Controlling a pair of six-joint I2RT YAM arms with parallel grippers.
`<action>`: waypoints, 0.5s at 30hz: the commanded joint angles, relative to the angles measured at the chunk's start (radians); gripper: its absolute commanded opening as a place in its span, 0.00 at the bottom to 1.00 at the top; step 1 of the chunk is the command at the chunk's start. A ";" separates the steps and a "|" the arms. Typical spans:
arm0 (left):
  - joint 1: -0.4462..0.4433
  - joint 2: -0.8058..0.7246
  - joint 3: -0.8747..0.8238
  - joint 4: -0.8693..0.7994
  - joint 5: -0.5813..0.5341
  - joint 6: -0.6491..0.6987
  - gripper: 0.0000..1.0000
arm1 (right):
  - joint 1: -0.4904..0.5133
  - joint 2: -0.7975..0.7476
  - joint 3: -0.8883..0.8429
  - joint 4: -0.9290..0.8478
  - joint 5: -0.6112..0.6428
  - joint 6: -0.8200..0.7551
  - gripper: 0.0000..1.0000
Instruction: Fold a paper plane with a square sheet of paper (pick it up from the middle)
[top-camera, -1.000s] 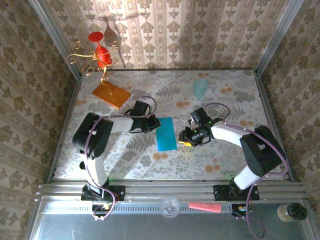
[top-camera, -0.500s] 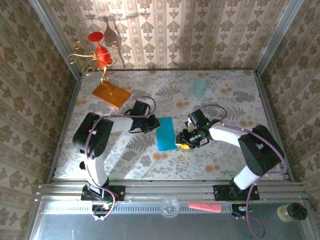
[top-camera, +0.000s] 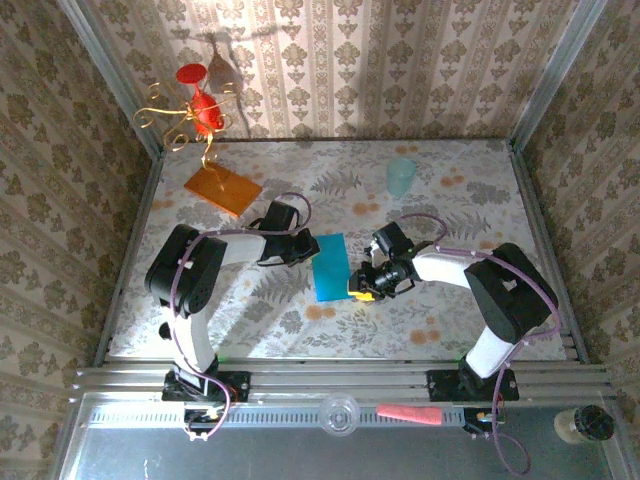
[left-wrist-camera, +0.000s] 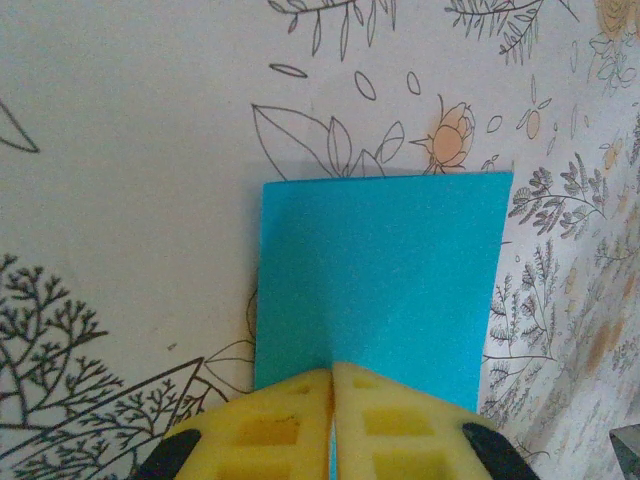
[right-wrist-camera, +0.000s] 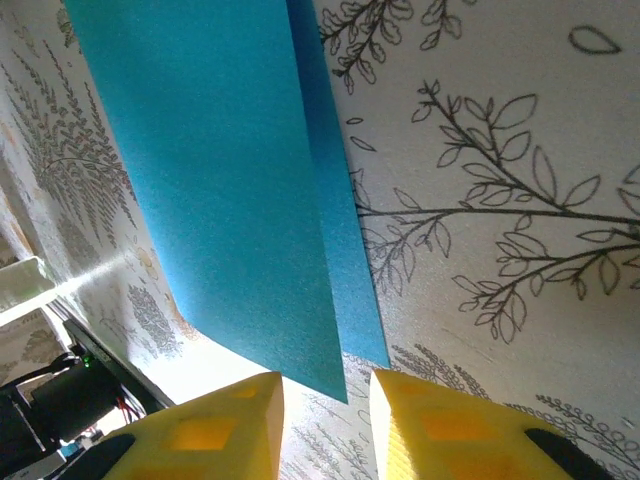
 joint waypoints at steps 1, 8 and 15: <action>0.003 0.041 -0.005 -0.056 -0.023 -0.005 0.12 | 0.006 0.017 -0.005 0.032 -0.031 0.017 0.30; 0.003 0.037 -0.001 -0.060 -0.018 0.000 0.12 | 0.001 0.008 -0.016 0.072 -0.038 0.040 0.27; 0.003 0.029 0.007 -0.060 -0.009 0.012 0.12 | -0.004 -0.007 -0.027 0.079 -0.034 0.050 0.21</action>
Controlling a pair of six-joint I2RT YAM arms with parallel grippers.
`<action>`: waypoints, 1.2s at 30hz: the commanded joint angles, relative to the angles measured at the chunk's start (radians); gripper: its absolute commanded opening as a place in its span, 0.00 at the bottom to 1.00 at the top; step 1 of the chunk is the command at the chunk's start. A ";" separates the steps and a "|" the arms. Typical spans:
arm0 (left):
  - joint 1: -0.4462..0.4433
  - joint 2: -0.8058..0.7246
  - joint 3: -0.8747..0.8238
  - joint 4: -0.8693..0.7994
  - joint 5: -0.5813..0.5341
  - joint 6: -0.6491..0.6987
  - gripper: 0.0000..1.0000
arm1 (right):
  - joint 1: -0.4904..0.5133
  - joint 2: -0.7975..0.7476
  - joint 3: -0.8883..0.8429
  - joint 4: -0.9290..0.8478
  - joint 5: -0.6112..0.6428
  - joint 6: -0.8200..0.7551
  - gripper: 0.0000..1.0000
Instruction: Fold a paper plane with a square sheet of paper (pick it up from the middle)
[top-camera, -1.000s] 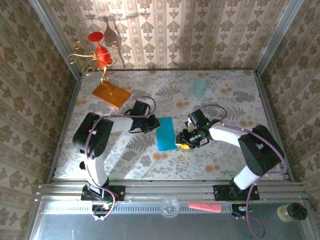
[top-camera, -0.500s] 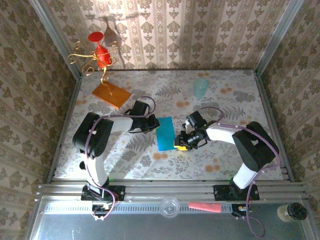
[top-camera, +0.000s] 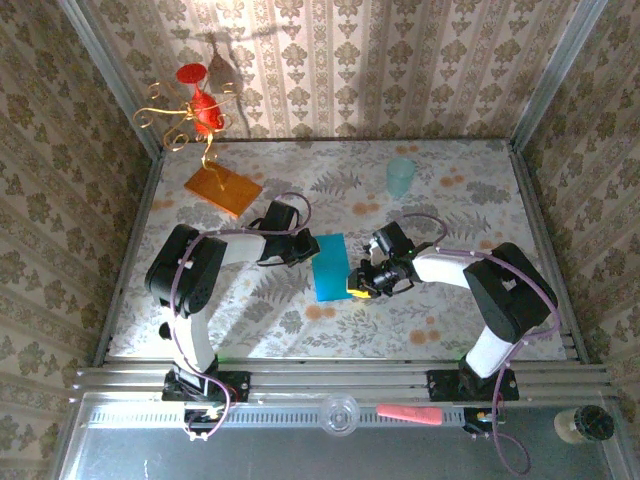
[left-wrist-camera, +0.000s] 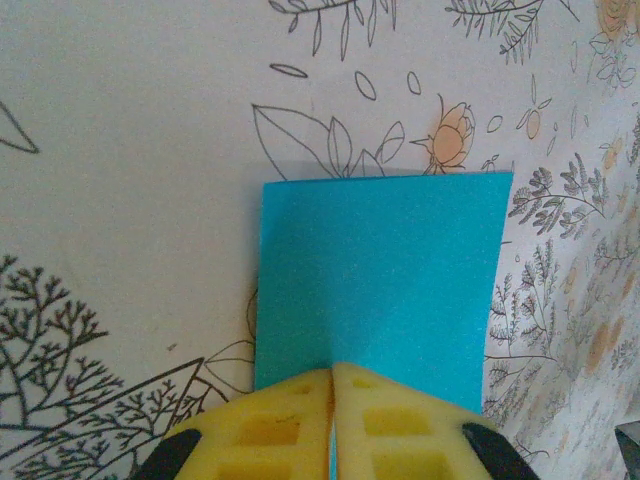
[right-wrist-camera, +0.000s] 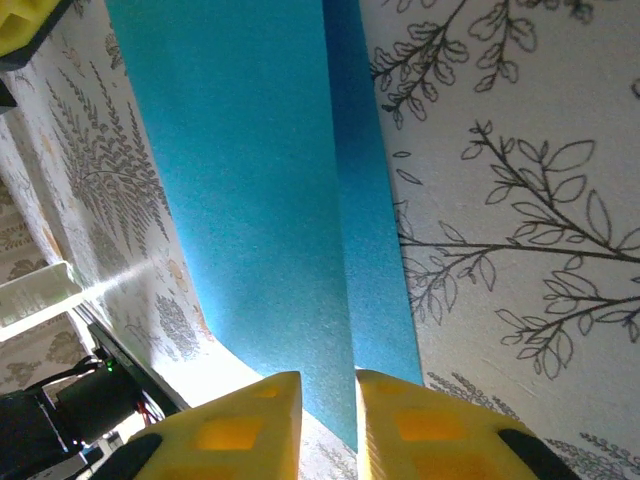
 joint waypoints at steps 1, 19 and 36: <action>0.002 0.023 0.008 -0.051 -0.006 0.020 0.12 | -0.003 -0.011 -0.013 0.003 -0.017 0.018 0.20; 0.020 0.001 0.022 -0.030 -0.002 0.089 0.10 | -0.004 -0.042 0.004 -0.038 -0.024 0.032 0.03; -0.011 0.072 0.043 -0.030 0.039 0.097 0.06 | 0.059 0.057 0.156 0.003 -0.055 0.055 0.01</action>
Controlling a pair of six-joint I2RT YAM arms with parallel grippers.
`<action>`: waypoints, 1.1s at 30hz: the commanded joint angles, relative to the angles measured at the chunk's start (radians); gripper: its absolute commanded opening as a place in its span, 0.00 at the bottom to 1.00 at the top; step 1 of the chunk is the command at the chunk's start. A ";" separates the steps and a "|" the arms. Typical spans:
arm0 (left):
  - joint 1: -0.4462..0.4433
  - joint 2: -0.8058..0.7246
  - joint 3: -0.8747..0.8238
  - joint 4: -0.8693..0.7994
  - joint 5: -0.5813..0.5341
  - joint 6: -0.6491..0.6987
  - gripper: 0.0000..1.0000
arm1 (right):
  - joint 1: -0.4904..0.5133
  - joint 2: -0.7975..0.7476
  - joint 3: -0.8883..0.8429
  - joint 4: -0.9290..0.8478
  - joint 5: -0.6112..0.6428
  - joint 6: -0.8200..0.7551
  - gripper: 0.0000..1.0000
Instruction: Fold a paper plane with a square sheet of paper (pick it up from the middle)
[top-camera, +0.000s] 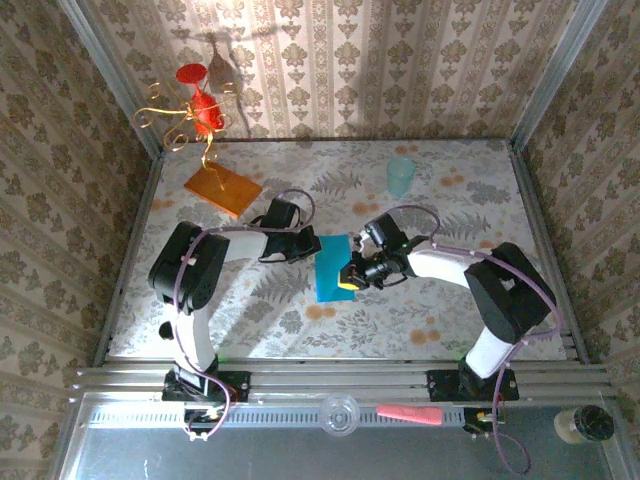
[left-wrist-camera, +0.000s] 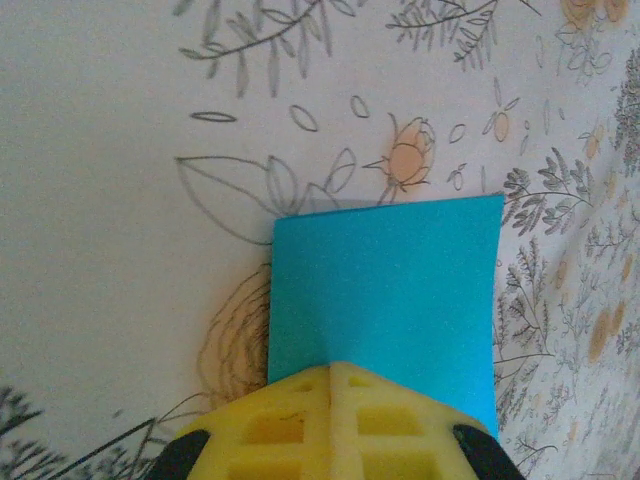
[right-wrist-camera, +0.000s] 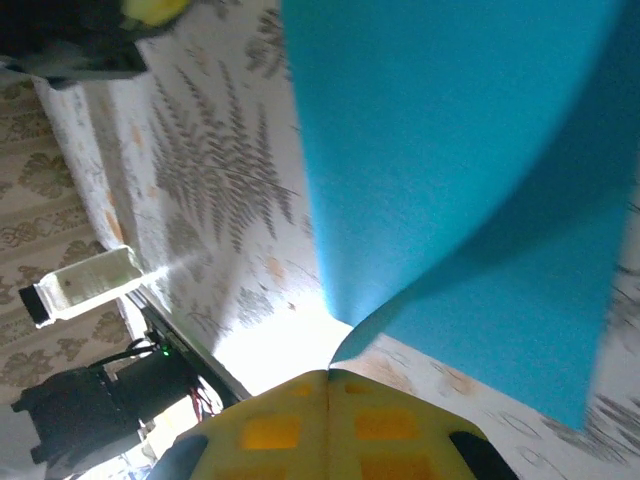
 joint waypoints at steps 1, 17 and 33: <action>-0.011 0.041 0.003 -0.038 0.008 0.018 0.06 | 0.024 0.056 0.061 0.019 -0.010 0.018 0.02; -0.013 0.050 -0.002 -0.031 0.010 0.003 0.06 | 0.049 0.161 0.155 0.040 0.139 0.053 0.01; -0.016 0.052 -0.005 -0.031 0.006 -0.004 0.06 | 0.050 0.193 0.131 0.105 0.150 0.087 0.00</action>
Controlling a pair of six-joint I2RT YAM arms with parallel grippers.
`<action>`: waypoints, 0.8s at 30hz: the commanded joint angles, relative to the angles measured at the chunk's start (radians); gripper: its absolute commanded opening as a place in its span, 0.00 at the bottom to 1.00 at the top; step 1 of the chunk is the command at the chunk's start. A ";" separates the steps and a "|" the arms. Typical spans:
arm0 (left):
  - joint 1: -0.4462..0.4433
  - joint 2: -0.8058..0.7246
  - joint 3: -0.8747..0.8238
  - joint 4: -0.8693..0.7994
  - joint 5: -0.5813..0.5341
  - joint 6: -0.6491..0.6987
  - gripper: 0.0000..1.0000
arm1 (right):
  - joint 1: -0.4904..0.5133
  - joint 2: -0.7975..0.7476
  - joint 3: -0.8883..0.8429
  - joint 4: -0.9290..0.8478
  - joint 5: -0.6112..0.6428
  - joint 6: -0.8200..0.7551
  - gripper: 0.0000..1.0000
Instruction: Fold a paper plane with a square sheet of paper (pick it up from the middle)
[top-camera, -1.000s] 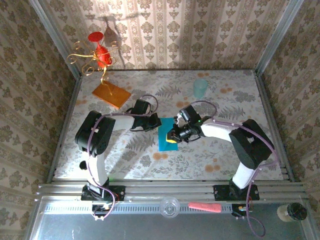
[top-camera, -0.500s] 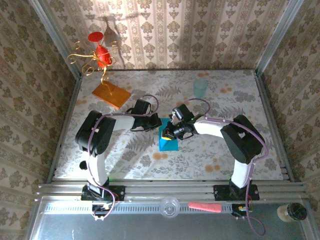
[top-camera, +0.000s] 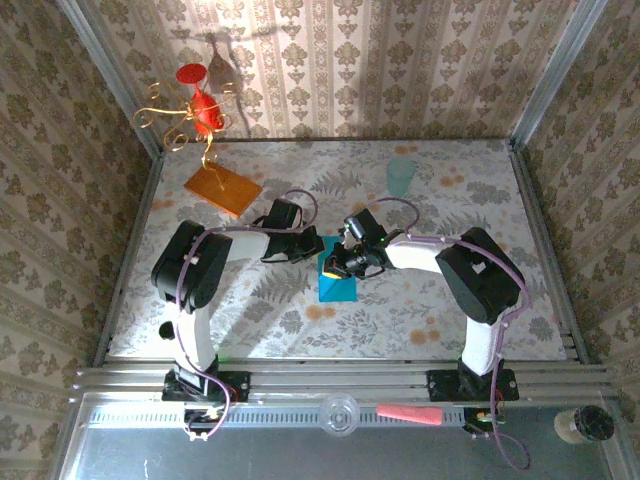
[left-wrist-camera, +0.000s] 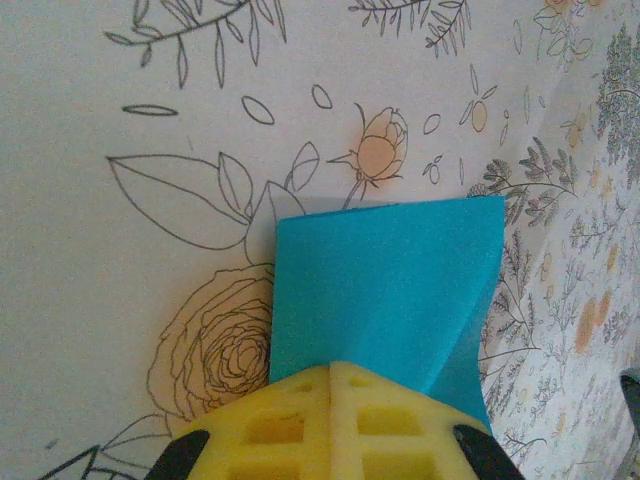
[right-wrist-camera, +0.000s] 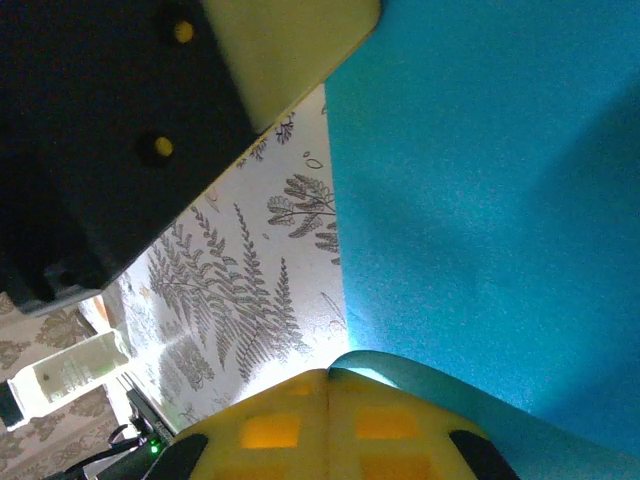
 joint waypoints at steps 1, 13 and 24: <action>-0.010 0.038 -0.006 -0.057 -0.016 -0.003 0.06 | 0.000 0.017 -0.007 0.015 0.027 0.014 0.00; -0.010 0.039 -0.011 -0.064 -0.033 -0.007 0.05 | -0.003 0.022 -0.032 0.053 0.053 0.033 0.00; -0.010 0.041 -0.011 -0.061 -0.029 -0.007 0.05 | -0.003 0.031 -0.035 0.076 0.038 0.028 0.00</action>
